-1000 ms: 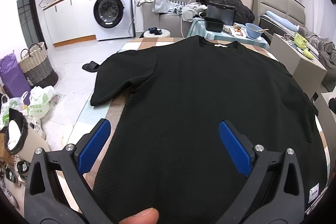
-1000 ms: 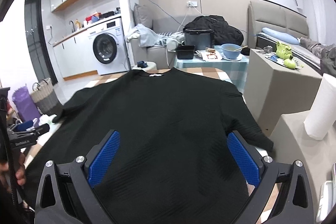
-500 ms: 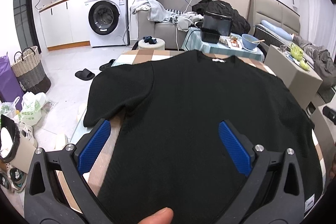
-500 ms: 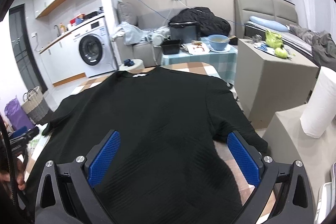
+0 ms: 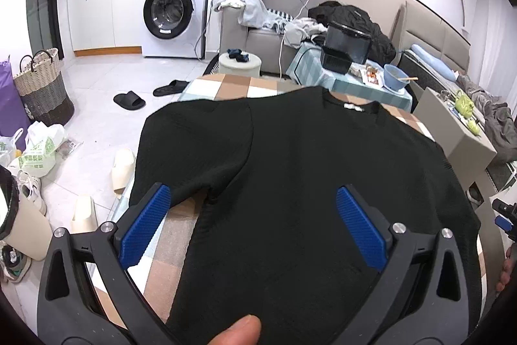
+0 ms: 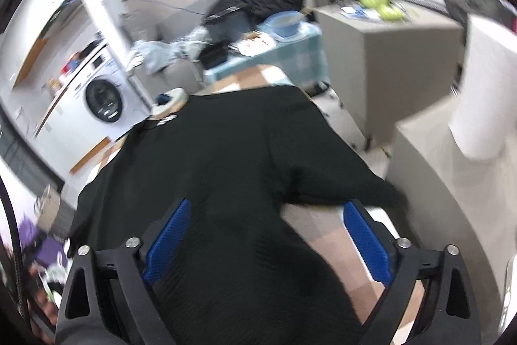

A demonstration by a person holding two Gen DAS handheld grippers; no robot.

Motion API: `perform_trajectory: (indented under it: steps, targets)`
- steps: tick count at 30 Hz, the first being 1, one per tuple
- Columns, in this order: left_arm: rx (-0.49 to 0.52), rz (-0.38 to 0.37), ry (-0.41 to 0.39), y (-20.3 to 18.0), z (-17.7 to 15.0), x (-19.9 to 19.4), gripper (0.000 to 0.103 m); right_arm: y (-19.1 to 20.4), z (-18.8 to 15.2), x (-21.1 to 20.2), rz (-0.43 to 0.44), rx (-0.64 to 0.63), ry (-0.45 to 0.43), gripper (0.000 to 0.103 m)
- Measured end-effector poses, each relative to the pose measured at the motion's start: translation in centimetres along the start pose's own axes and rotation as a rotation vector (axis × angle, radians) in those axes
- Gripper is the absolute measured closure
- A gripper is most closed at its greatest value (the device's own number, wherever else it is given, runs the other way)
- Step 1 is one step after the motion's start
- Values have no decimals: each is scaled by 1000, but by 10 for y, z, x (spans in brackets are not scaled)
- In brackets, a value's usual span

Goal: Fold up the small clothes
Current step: 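Move the right tool to the sweater's sleeve and close on it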

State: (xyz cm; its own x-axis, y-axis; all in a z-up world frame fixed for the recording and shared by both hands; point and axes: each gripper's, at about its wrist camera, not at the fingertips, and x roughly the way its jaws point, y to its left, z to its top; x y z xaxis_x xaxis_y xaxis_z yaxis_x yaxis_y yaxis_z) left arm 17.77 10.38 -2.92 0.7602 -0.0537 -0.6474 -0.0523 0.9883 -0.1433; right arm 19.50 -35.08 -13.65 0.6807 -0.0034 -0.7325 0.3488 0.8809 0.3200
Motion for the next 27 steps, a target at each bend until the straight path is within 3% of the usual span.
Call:
perform_trajectory:
  steps: [3, 11, 19, 22, 25, 27]
  targets:
    - [2, 1, 9, 2, -5, 8, 1, -19, -3, 6, -52, 56, 0, 14]
    - [24, 33, -25, -2, -16, 16, 1, -61, -4, 39, 10, 283, 80, 22]
    - [34, 69, -33, -4, -17, 20, 1, -66, 13, 70, -55, 345, 90, 31]
    - [43, 74, -37, -6, -17, 20, 1, -65, 19, 77, -102, 345, 86, 45]
    - [56, 76, -40, -8, -19, 20, 1, -64, 25, 85, -165, 350, 80, 70]
    - [60, 75, -43, -8, -20, 19, 1, -64, 26, 89, -172, 356, 93, 91]
